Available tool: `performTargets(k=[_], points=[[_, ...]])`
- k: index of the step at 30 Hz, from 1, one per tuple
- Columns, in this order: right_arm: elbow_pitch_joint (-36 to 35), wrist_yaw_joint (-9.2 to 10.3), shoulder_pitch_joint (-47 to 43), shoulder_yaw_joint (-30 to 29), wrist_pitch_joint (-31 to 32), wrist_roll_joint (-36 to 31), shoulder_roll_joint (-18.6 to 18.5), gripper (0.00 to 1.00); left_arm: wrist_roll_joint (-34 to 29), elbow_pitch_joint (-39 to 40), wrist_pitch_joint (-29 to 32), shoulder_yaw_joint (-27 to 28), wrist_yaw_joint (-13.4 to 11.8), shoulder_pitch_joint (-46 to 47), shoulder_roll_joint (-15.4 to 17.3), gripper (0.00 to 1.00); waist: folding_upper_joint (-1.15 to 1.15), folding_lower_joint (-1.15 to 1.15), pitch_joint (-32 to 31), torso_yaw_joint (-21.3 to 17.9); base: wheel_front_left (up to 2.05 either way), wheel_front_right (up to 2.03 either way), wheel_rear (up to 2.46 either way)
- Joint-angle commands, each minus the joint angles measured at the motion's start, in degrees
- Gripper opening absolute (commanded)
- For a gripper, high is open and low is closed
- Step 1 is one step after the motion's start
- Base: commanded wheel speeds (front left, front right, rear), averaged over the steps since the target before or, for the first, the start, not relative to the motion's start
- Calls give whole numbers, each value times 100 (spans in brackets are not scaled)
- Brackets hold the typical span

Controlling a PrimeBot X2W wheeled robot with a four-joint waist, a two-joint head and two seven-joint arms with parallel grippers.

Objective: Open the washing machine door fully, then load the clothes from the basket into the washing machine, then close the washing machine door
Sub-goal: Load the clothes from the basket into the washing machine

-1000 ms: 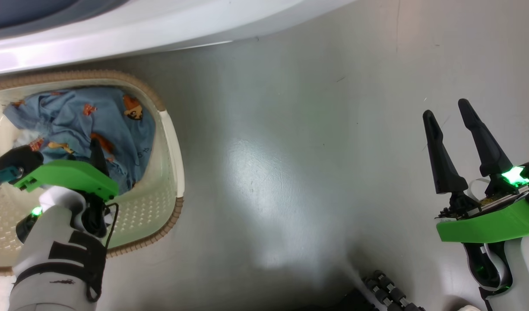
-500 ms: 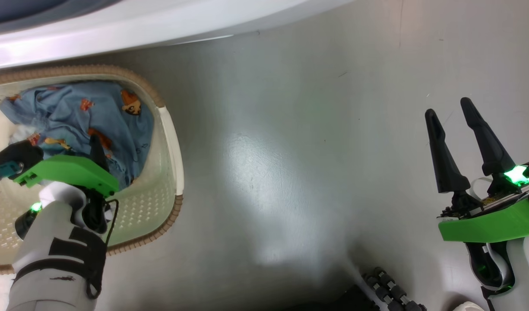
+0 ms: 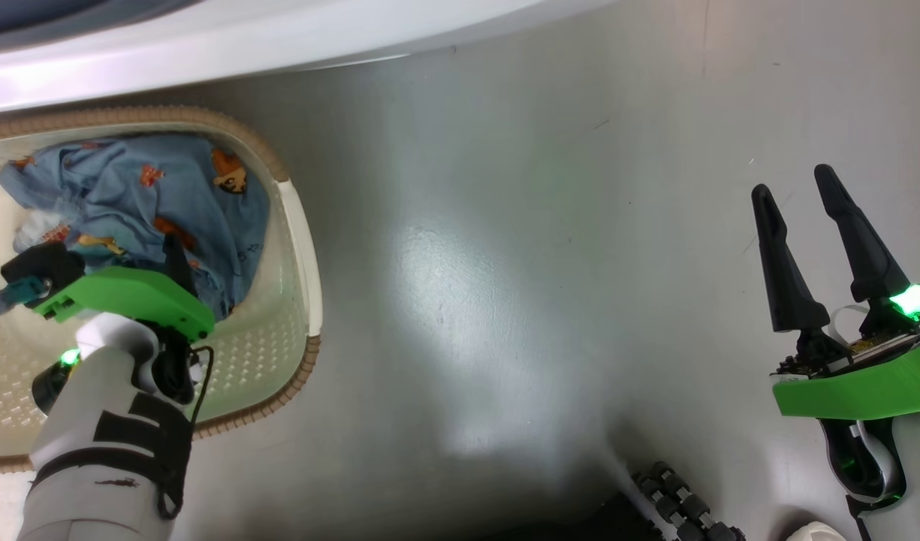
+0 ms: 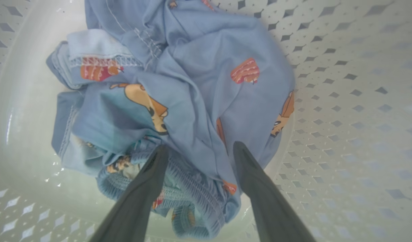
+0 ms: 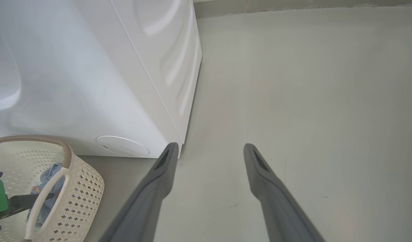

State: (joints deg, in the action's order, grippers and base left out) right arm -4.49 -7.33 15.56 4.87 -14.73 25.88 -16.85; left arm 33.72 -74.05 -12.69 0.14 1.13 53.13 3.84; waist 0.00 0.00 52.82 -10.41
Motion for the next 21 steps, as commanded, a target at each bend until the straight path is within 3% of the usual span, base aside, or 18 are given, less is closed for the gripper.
performTargets(k=[1,10,12,13,14,19,20,21], points=[[-129,-16,-237,67,-27,74,-110,100,35,10,-64,58,-47,-160,132,100,0,0,7,4,0,0,0],[-141,-16,-259,51,-27,72,-121,100,54,10,-70,-1,-78,-95,126,100,0,0,67,5,0,0,0],[-143,-16,-262,44,-27,68,-121,100,60,10,-72,-12,-74,-74,131,81,0,0,85,7,0,0,0],[-143,-16,-262,40,-27,67,-120,100,61,10,-74,-19,-72,-67,135,52,0,0,92,7,0,0,0],[-142,-16,-261,37,-27,66,-120,100,59,10,-78,-29,-77,-61,131,42,0,0,95,10,0,0,0],[-140,-16,-249,33,-27,70,-126,100,63,10,-102,-65,-95,-61,112,35,0,0,107,21,0,0,0],[-140,-16,-245,32,-27,72,-128,100,65,10,-106,-71,-100,-61,109,31,0,0,109,23,0,0,0],[-140,-16,-243,32,-27,73,-131,100,68,10,-110,-76,-103,-61,105,19,0,0,112,26,0,0,0]])
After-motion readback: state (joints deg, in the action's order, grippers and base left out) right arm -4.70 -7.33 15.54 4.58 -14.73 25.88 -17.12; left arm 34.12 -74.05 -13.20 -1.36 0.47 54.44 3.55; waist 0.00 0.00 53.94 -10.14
